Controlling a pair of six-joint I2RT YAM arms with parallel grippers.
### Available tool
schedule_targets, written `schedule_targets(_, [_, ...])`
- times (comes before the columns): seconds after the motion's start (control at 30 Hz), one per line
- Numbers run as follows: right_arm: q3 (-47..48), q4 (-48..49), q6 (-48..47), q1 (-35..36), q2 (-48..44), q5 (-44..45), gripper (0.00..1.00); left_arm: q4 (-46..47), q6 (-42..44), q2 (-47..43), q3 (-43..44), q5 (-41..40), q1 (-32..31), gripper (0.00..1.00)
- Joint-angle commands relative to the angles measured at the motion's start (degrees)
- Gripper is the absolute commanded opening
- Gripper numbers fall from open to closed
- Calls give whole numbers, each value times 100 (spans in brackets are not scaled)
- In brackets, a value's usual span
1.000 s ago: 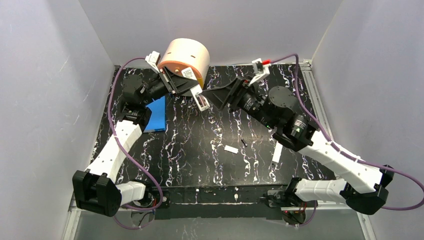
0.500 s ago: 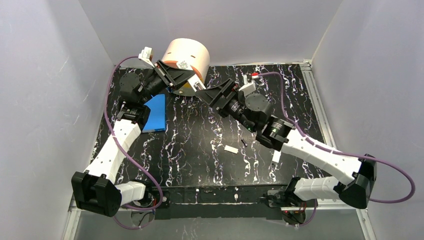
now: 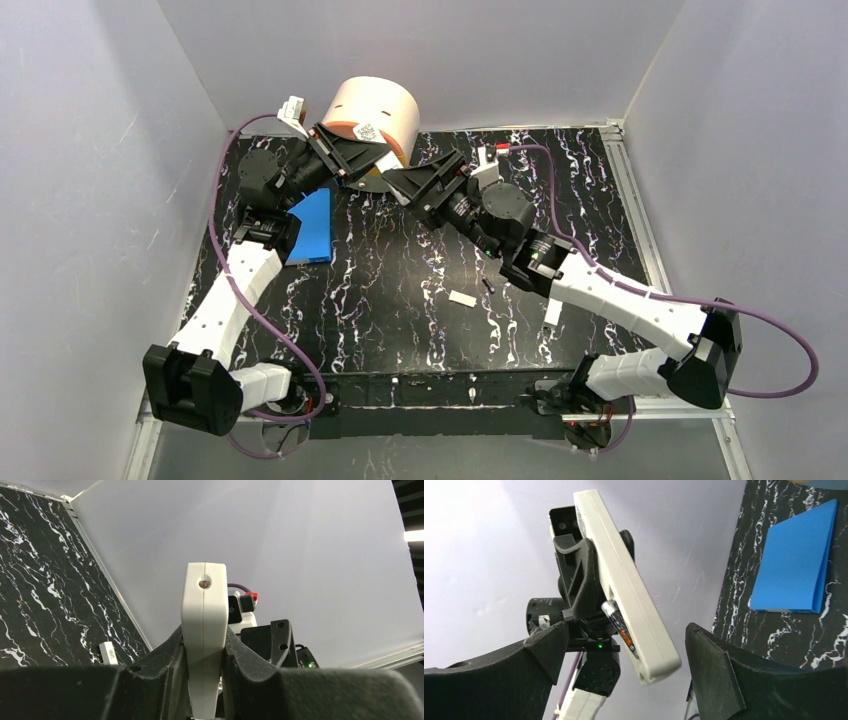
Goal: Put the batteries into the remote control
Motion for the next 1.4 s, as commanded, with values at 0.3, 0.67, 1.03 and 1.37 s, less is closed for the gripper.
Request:
schedule_targets(0.3, [385,356,557,-80,241,-219,79,703,226,-388,-205,295,-30,0])
schedule_targets(0.67, [45,465,667,-89,99,-342,57,1059,-36,-306,-201,243,-33,0])
schedule_targets(1.03, [-185,608,495,-91,-67,-229,42,1048,-503,-233,-119,43,-33,0])
schedule_targets(1.37, [-346,1138,188,-114,-88,-391,99,1049,-648,-274,-247,88,-33,0])
